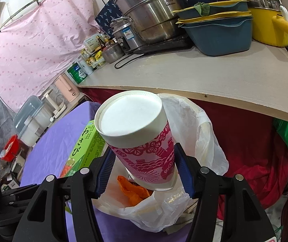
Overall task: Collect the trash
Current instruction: 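Carry the wasabi box and paper cup over the bin with both tools, then open both tools to drop the wasabi box and cup into the bin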
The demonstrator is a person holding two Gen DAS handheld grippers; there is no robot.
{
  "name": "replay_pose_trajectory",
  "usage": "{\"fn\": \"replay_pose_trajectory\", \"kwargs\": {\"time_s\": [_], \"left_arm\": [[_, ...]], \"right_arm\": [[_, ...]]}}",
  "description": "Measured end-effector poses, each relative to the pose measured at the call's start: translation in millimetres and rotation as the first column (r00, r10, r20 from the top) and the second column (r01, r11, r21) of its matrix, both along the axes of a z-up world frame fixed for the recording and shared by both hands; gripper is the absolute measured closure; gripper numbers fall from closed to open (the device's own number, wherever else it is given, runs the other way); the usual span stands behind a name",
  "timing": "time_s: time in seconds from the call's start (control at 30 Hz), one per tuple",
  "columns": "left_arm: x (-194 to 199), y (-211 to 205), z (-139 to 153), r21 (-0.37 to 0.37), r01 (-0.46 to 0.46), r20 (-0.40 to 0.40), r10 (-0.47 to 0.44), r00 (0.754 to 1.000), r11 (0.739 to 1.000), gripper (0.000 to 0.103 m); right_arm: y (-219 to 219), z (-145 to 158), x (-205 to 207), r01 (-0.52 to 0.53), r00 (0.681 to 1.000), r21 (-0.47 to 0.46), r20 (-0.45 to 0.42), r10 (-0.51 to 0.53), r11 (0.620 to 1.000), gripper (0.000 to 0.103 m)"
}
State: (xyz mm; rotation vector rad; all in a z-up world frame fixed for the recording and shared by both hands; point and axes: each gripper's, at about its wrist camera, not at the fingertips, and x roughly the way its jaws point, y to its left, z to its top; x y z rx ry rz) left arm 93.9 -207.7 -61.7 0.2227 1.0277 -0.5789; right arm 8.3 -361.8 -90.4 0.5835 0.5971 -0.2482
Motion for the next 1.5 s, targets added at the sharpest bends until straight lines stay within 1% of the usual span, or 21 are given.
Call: {"fn": "replay_pose_trajectory", "kwargs": {"time_s": [0.17,0.3,0.37,0.43,0.47,0.5,0.7,1.03,1.13,1.3,1.33,1.37,1.43,1.5], "left_arm": [[9.6,-3.6,-2.0,-0.001,-0.014,0.0,0.014,1.0,1.0,0.066],[14.7,-5.1,-0.3,-0.009,-0.023,0.004,0.023,1.0,1.0,0.065],[14.8,-4.6,2.0,-0.01,-0.03,0.016,0.031,0.999,0.999,0.065],[15.5,-4.4,4.5,-0.005,-0.037,0.033,0.037,0.999,0.999,0.059],[16.0,-3.6,6.0,-0.003,-0.044,0.04,0.044,0.998,0.999,0.049],[16.4,-2.7,7.9,-0.008,-0.052,0.046,0.052,0.998,0.999,0.044],[16.0,0.8,16.8,-0.019,-0.054,0.066,0.055,0.996,0.998,0.044],[13.4,11.3,24.5,-0.029,-0.07,0.083,0.072,0.994,0.997,0.043],[12.7,16.4,26.2,-0.032,-0.08,0.092,0.083,0.992,0.996,0.043],[12.0,25.1,26.8,-0.034,-0.092,0.093,0.095,0.991,0.995,0.042],[11.4,26.6,26.8,-0.034,-0.092,0.094,0.095,0.991,0.995,0.042],[10.5,27.7,26.7,-0.032,-0.093,0.096,0.096,0.991,0.995,0.042],[8.8,30.9,26.4,-0.029,-0.098,0.103,0.101,0.99,0.995,0.037],[7.5,34.1,26.1,-0.029,-0.104,0.108,0.107,0.988,0.994,0.036]], "right_arm": [[-0.1,0.9,2.9,-0.002,1.0,-0.01,-0.002,0.002,1.0,0.046],[-2.8,2.0,6.2,0.009,1.0,-0.012,-0.009,-0.009,1.0,0.043],[-2.4,3.6,6.7,0.016,1.0,-0.013,-0.009,-0.016,1.0,0.043],[-1.1,7.4,8.3,0.018,1.0,-0.023,-0.007,-0.018,1.0,0.042],[-0.3,9.1,8.6,0.02,1.0,-0.027,-0.004,-0.02,0.999,0.04],[0.4,11.1,8.2,0.023,1.0,-0.03,0.001,-0.023,0.999,0.037],[4.4,23.2,6.9,0.02,1.0,-0.041,0.02,-0.019,0.999,0.036],[15.6,39.0,0.9,0.01,1.0,-0.092,0.026,-0.007,0.996,0.031],[19.3,44.3,-3.7,0.021,1.0,-0.132,0.023,-0.018,0.991,0.031],[30.2,49.6,-10.9,-0.007,1.0,-0.179,0.001,0.007,0.984,0.031],[32.0,49.5,-12.1,-0.012,1.0,-0.187,-0.006,0.012,0.982,0.029],[33.9,49.5,-13.1,-0.016,1.0,-0.196,-0.013,0.014,0.981,0.029],[36.0,49.0,-14.0,-0.022,1.0,-0.207,-0.021,0.018,0.978,0.027],[38.4,48.2,-15.2,-0.026,0.999,-0.216,-0.029,0.02,0.976,0.027]]}}
